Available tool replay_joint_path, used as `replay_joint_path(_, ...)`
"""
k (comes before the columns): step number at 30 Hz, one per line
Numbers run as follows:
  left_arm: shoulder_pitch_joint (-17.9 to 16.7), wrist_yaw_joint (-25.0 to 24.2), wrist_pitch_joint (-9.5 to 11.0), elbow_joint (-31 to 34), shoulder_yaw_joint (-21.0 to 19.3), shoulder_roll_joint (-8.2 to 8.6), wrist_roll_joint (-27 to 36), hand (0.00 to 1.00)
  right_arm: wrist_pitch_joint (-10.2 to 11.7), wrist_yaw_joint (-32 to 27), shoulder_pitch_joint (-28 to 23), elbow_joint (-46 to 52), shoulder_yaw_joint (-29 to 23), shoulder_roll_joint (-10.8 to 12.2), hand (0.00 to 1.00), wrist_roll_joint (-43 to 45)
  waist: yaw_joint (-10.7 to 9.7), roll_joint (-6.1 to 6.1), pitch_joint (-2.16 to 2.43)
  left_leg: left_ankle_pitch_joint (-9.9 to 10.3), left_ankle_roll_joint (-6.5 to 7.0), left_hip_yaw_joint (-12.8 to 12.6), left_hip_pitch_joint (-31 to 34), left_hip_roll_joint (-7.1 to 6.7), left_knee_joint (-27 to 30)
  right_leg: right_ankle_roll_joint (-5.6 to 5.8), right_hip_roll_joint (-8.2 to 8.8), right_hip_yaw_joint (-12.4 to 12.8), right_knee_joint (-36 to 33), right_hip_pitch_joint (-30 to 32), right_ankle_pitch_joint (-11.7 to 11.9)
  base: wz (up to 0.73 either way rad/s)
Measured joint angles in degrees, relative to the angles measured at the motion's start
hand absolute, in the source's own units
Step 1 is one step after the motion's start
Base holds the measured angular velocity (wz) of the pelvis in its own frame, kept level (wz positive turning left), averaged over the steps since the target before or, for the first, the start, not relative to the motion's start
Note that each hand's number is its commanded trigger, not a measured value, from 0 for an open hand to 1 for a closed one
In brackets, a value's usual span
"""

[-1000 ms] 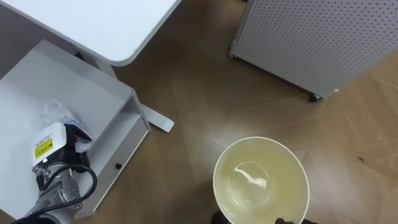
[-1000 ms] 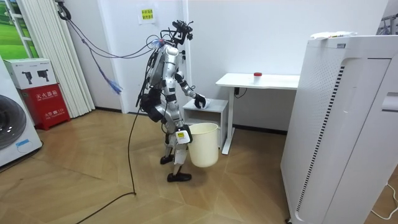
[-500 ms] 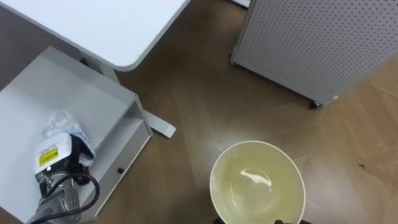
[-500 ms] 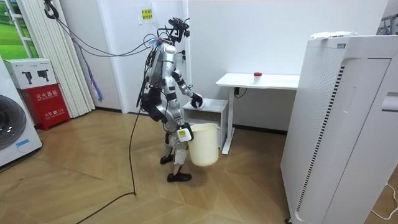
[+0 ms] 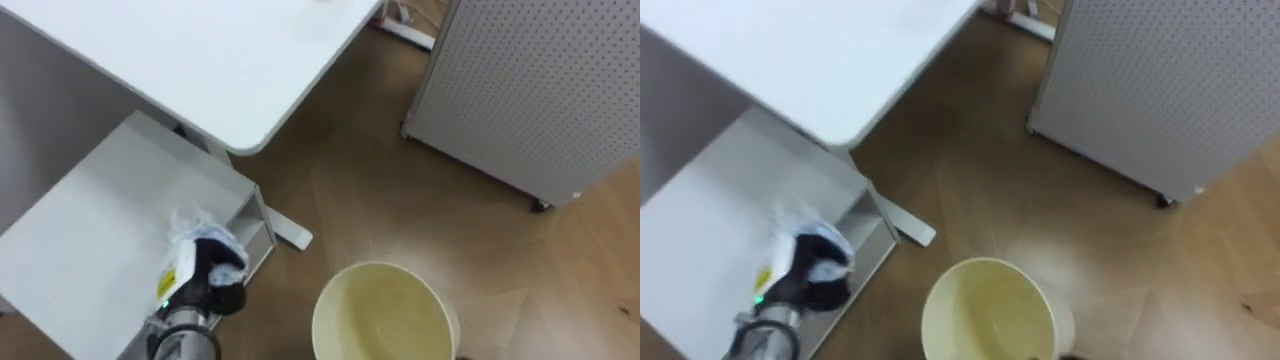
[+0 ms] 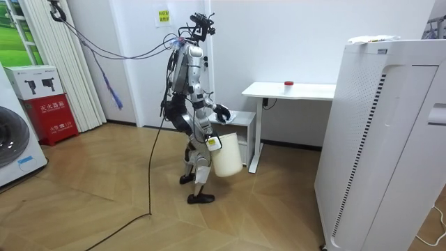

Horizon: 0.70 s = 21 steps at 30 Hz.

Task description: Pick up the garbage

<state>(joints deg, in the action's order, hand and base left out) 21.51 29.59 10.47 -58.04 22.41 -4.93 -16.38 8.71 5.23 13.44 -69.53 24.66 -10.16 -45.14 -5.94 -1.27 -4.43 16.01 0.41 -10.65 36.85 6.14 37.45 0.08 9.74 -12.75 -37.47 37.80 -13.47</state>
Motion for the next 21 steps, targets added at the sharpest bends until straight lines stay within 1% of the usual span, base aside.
replay_joint_path(1,-0.5,-0.7,0.2,0.0,0.6,0.88,0.0,1.0,0.0,0.3,0.0,-0.5,0.0,0.4,1.0,0.3,0.2,0.05,0.02,-0.1,0.06,-0.2,-0.2,-0.05,-0.4,0.04,0.08,0.0,0.1,-0.1,0.0,0.04)
replay_joint_path(2,-1.4,-1.9,0.4,0.1,1.9,2.13,0.0,1.0,0.0,0.9,0.2,-1.1,0.1,1.1,1.0,0.6,0.2,0.1,0.05,-0.2,0.08,-0.3,-0.6,-0.18,-0.7,0.05,0.19,0.0,0.3,-0.4,0.0,0.0)
replay_joint_path(3,-2.5,-3.6,0.4,0.1,3.7,3.04,0.0,1.0,0.2,1.2,0.3,-1.3,0.5,1.6,1.0,1.0,0.3,0.22,0.13,-0.3,0.03,-0.3,-1.3,-0.4,-1.0,0.1,0.23,0.0,0.7,-0.9,0.0,0.0)
replay_joint_path(4,-3.1,-4.6,0.5,0.1,4.6,3.48,0.0,1.0,0.3,1.6,0.3,-1.4,1.1,1.7,1.0,1.1,0.3,0.38,0.23,-0.4,0.01,-0.3,-1.5,-0.58,-1.3,0.11,0.33,0.0,0.7,-1.0,0.0,0.0)
replay_joint_path(5,-3.9,-6.4,0.5,0.0,6.1,4.07,-0.1,1.0,0.3,2.1,0.5,-1.6,1.6,2.0,1.0,1.4,0.3,0.74,0.47,-0.6,-0.05,-0.3,-2.0,-0.84,-1.9,0.12,0.52,0.0,0.8,-1.3,0.0,0.0)
replay_joint_path(6,-4.5,-8.5,0.5,0.0,7.6,4.43,-0.1,1.0,0.1,2.6,0.6,-2.1,1.7,2.2,1.0,1.6,0.3,0.95,0.58,-0.6,-0.05,-0.4,-2.5,-0.8,-2.2,0.16,0.44,-0.2,1.1,-1.9,0.1,0.0)
replay_joint_path(7,-5.0,-10.4,0.5,0.0,8.6,4.53,-0.1,1.0,0.0,3.3,0.7,-2.8,1.6,2.4,1.0,1.8,0.3,1.19,0.71,-0.6,-0.05,-0.5,-3.2,-0.67,-2.3,0.22,0.28,-0.2,1.8,-2.7,0.1,0.0)
replay_joint_path(8,-5.3,-11.3,0.5,0.0,9.2,4.81,0.0,1.0,0.0,3.6,0.7,-3.2,1.6,2.6,1.0,2.3,0.3,1.32,0.79,-0.6,-0.05,-0.5,-3.7,-0.66,-2.5,0.28,0.19,-0.1,2.0,-3.2,0.1,-0.04)
replay_joint_path(10,-6.2,-14.3,0.5,0.0,11.0,4.72,-0.1,1.0,-0.1,4.5,0.5,-4.3,1.4,2.7,1.0,4.0,0.0,1.43,0.91,-0.6,-0.08,-0.6,-5.5,-0.73,-3.4,0.6,0.03,-0.1,3.4,-5.1,0.3,-0.02)
replay_joint_path(12,-6.6,-16.2,0.5,0.0,12.4,4.63,-0.1,1.0,0.0,4.7,0.3,-4.2,1.2,2.8,1.0,5.3,0.0,1.47,1.13,-0.7,0.0,-0.9,-6.2,-0.75,-4.0,0.85,-0.09,0.0,4.0,-5.6,0.7,-0.06)
replay_joint_path(16,-6.6,-19.9,0.5,0.1,15.1,4.55,0.0,1.0,-0.1,4.8,0.5,-4.0,1.1,3.0,1.0,5.1,0.0,1.49,1.22,-1.1,0.39,-1.6,-6.3,-0.72,-5.1,1.03,-0.24,0.3,5.3,-5.6,1.8,-0.08)
replay_joint_path(17,-6.6,-20.9,0.5,0.0,16.1,4.6,0.1,0.85,-0.1,4.9,0.6,-4.2,1.0,3.2,1.0,4.9,0.0,1.5,1.23,-1.4,0.48,-1.9,-6.6,-0.82,-5.9,1.14,-0.34,0.6,5.9,-5.6,2.3,-0.12)
replay_joint_path(18,-6.6,-22.1,0.4,-0.1,16.9,4.75,0.0,0.54,-0.1,4.9,0.7,-4.3,1.0,3.2,1.0,4.9,0.0,1.38,1.29,-1.5,0.59,-2.3,-6.6,-0.8,-6.2,1.19,-0.44,0.8,6.4,-5.6,2.7,-0.14)
replay_joint_path(19,-6.7,-22.7,0.4,-0.2,17.3,4.76,0.0,0.0,0.0,4.9,0.5,-4.3,1.1,3.3,1.0,4.9,0.0,1.36,1.31,-1.5,0.6,-2.3,-6.7,-0.76,-6.2,1.22,-0.55,0.9,6.6,-5.6,2.9,-0.13)
replay_joint_path(21,-7.0,-24.5,0.3,-0.6,18.5,4.73,0.0,0.0,0.0,5.0,0.6,-4.5,1.1,3.6,1.0,4.8,-0.1,1.38,1.34,-1.5,0.61,-2.5,-6.8,-0.7,-6.1,1.23,-0.71,1.1,6.8,-5.6,3.1,-0.07)
